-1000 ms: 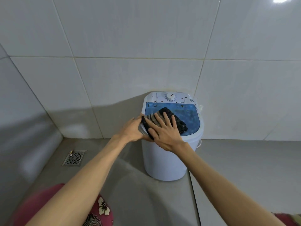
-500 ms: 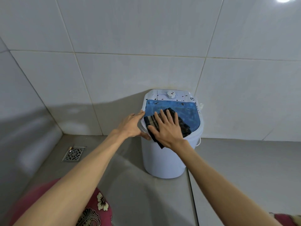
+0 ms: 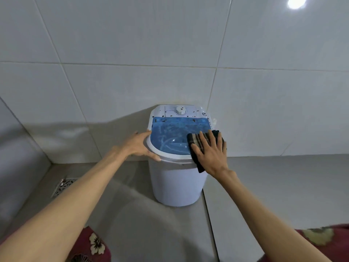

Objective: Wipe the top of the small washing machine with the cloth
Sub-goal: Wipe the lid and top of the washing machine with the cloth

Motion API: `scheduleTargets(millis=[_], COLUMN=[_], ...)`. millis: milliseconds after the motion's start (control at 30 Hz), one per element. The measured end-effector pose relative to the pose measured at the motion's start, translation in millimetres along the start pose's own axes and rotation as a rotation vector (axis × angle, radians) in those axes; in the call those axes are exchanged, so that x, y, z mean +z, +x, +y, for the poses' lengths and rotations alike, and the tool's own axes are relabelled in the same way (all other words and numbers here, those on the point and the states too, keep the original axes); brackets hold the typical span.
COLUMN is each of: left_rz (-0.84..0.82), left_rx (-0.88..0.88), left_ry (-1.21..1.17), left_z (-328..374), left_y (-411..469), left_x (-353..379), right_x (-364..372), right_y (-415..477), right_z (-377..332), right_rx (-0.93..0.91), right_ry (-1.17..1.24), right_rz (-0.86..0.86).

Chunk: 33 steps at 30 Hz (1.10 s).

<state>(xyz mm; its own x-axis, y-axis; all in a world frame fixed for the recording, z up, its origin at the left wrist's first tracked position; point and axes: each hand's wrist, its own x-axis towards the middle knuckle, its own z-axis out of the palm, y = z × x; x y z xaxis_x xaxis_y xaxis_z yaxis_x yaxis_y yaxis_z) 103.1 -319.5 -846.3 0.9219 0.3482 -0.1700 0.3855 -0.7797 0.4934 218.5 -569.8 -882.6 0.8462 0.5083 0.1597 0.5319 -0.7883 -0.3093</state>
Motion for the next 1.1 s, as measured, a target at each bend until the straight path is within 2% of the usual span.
scheduleTargets(millis=[100, 167, 300, 500, 600, 733, 867, 933, 1033, 1100], left_rz=[0.052, 0.109, 0.101, 0.118, 0.142, 0.159, 0.176, 0.177, 0.185, 0.166], left_rx=[0.004, -0.024, -0.156, -0.130, -0.085, -0.072, -0.075, -0.089, -0.075, -0.074], left_ry=[-0.220, -0.269, -0.134, -0.084, -0.051, -0.061, -0.044, -0.061, -0.081, -0.098], left_z=[10.4, 10.0, 9.4, -2.3, -12.4, -15.7, -17.0, -18.7, -18.0, -15.5], left_y=[9.1, 18.6, 36.6, 43.3, 54.6, 58.3, 61.1, 59.8, 60.0, 56.8], left_x=[-3.1, 4.3, 21.4, 30.0, 37.7, 38.4, 42.7, 45.9, 45.2, 42.1], right_x=[-7.1, -9.5, -11.7, -8.3, -6.8, -0.3, 6.9, 5.4, 1.8, 2.7], right_y=[16.8, 27.1, 49.5, 100.1, 122.7, 121.8, 90.7, 79.9, 82.5, 91.1], right_z=[7.4, 4.6, -0.7, -6.9, -16.6, -32.2, -42.2, -40.4, -31.1, -32.5], right_rx=[0.149, 0.209, 0.271, 0.340, 0.314, 0.200, -0.163, -0.283, -0.247, -0.018], right_ry=[0.100, 0.111, 0.058, 0.027, 0.000, -0.036, -0.027, 0.004, 0.003, -0.036], right_rz=[-0.093, -0.130, -0.154, -0.119, -0.135, -0.063, -0.055, -0.072, -0.062, -0.040])
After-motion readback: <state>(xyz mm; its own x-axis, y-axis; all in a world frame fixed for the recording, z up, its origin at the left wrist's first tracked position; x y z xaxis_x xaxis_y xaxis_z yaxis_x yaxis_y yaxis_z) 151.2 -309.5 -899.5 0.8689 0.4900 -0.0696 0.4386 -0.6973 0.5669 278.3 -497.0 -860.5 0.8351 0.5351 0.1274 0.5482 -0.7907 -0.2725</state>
